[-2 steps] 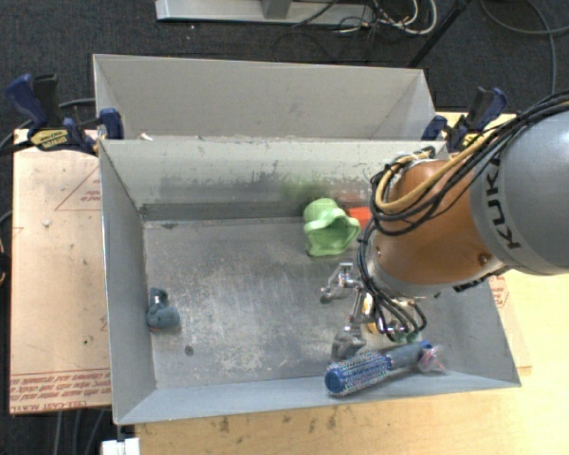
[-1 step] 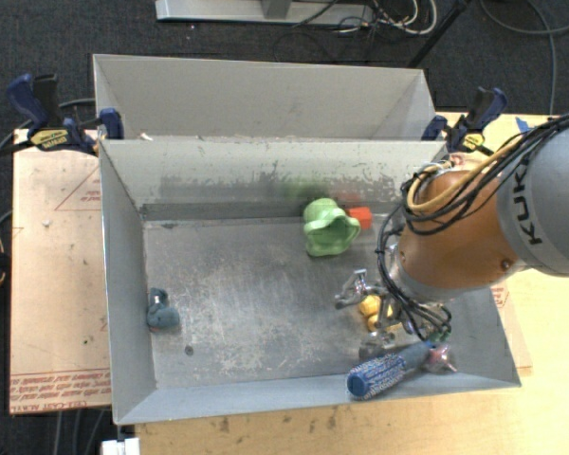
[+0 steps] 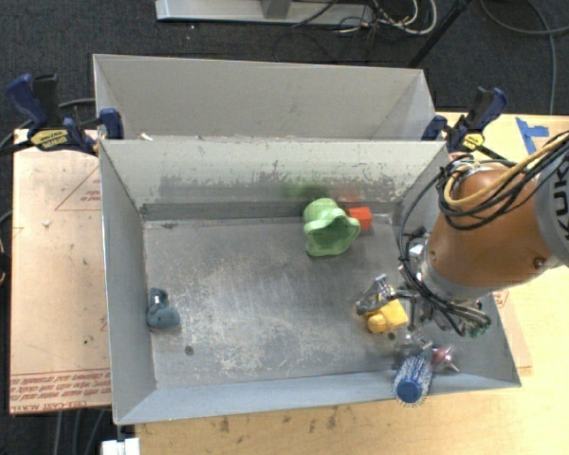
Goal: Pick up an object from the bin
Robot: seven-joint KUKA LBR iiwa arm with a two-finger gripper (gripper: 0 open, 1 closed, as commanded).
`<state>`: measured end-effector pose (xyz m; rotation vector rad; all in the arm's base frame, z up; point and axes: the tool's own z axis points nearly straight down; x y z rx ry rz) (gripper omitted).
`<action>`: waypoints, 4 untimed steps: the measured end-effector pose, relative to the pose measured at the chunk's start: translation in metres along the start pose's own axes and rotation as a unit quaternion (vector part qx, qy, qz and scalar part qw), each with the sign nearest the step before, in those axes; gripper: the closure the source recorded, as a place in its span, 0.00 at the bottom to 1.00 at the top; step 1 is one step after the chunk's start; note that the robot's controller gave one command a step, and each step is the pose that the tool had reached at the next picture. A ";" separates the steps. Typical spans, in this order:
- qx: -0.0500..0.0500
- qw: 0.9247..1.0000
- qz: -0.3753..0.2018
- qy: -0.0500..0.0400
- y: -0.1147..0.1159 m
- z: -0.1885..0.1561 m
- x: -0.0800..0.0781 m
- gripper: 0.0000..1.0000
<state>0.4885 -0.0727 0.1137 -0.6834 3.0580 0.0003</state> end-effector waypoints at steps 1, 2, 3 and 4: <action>-0.005 0.999 0.041 -0.001 -0.059 0.042 -0.006 0.00; -0.002 0.997 -0.077 0.001 -0.085 0.041 -0.026 0.00; 0.000 0.997 -0.078 -0.002 -0.086 0.040 -0.028 1.00; 0.001 0.973 -0.229 0.001 -0.070 -0.117 -0.003 1.00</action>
Offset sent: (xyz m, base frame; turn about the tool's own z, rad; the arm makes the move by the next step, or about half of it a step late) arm 0.0267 -0.0566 -0.0437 0.0759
